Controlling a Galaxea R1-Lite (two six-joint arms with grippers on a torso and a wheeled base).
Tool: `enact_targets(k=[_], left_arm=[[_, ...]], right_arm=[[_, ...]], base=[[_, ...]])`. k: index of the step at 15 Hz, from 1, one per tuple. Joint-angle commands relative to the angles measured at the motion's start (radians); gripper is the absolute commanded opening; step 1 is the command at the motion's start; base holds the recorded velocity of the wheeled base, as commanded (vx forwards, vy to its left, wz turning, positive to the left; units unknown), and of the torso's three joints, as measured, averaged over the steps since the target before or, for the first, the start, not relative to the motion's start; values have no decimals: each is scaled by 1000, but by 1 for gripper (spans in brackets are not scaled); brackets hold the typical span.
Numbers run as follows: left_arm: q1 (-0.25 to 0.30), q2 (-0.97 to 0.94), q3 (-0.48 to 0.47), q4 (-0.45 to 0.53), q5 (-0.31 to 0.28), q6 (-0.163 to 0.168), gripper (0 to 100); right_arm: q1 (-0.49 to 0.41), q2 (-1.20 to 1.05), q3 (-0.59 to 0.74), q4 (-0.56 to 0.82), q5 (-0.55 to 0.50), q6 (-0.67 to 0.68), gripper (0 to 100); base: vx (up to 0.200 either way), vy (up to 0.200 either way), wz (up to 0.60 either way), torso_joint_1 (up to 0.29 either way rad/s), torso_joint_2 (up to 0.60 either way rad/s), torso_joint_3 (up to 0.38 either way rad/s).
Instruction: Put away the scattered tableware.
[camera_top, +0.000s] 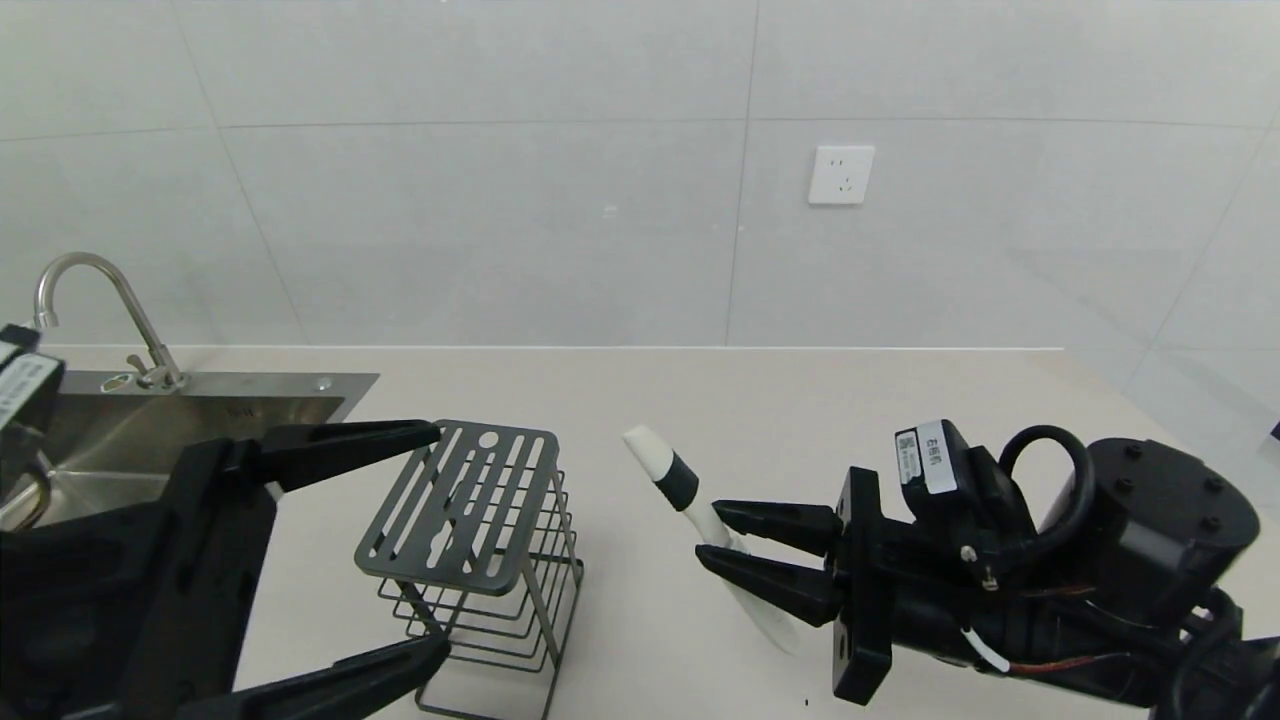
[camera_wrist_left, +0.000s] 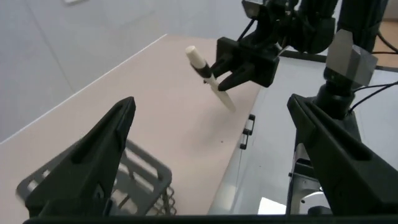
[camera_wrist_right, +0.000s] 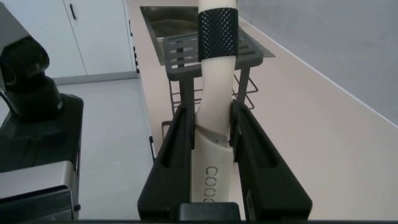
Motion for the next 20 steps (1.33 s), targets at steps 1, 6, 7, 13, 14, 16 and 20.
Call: enact_targets(k=[1,6,7,13,14,16,20], left_arm=[[-62,170,-15,-104,6,0,100],[-87,342,-14,-365,71,-51,100],[-93,334,-12,-365,71,-82,100],[-156,366,-14,-368,71,-93,100],[-164,377,-17,-370,71,-93,100],[-164,419,-47,-377,71,-89,100],[-165,521,-126,-434,100,-94,100]], right_arm=[[-10,-3,-6,0,-5,1,0],[-56,-2,0,-26,-17,4,0],[-58,-2,-3,-28,-17,6,0],[-56,3,-4,-31,-17,15,0],[-56,5,-1,-47,-17,22,0],[-49,11,0,-84,-17,48,0],[-36,12,5,-103,-17,56,0]], base=[[0,0,0,0,0,0],[0,0,0,0,0,0],[0,0,0,0,0,0],[0,0,0,0,0,0],[0,0,0,0,0,0],[0,0,0,0,0,0],[0,0,0,0,0,0]])
